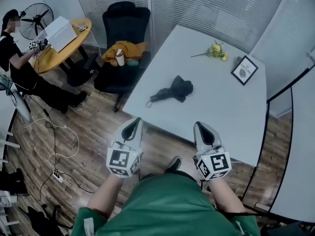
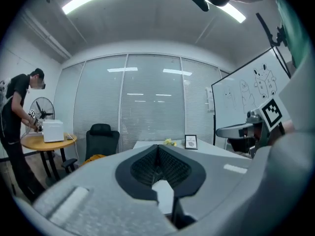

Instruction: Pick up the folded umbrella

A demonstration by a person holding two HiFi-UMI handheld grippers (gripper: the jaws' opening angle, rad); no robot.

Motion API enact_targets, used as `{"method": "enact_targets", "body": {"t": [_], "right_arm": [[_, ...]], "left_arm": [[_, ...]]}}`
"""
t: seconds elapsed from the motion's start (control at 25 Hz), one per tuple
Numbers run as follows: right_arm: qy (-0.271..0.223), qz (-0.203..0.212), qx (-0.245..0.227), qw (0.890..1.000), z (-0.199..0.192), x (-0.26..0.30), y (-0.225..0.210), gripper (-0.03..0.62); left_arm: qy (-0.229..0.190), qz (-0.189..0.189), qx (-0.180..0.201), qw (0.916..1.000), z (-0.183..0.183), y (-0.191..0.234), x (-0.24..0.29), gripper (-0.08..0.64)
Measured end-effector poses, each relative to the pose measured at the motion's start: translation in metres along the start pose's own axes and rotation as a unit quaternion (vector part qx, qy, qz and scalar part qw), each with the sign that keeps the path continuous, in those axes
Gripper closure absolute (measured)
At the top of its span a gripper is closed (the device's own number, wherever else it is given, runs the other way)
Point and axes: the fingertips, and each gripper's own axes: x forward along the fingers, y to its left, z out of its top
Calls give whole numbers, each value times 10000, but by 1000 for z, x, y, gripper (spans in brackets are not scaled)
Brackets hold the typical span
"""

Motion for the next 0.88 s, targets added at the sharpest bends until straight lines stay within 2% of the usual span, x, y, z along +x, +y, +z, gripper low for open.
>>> {"method": "enact_targets", "body": {"t": [0.16,0.28,0.32,0.36,0.4,0.64,0.88], "right_arm": [[-98,104,62,9999,14,15,-37,589],[-105,91,174,9998,16,23,-61,589],[-89,62,222,9997,15,25,-69,589],[-64,22,276,9996,13,27,-75,589],[-30,-29,328,9995,11,28,-80,589],[177,-466,632,9968,-6,41,-102,589],[347,-958,701,9923,-19,42,-115,589]], "left_arm": [[110,205,345,9991,4,-8,34,549],[161,58,357,9992,8,-14,60,540],[242,-57,370,9990,7,-16,68,396],[356,-171,400,9984,5,-19,77,312],[472,-276,435,9976,2,-20,85,297],[1045,-788,630,9894,-32,-13,137,287],[1737,-1326,1189,9686,-83,-8,189,273]]}}
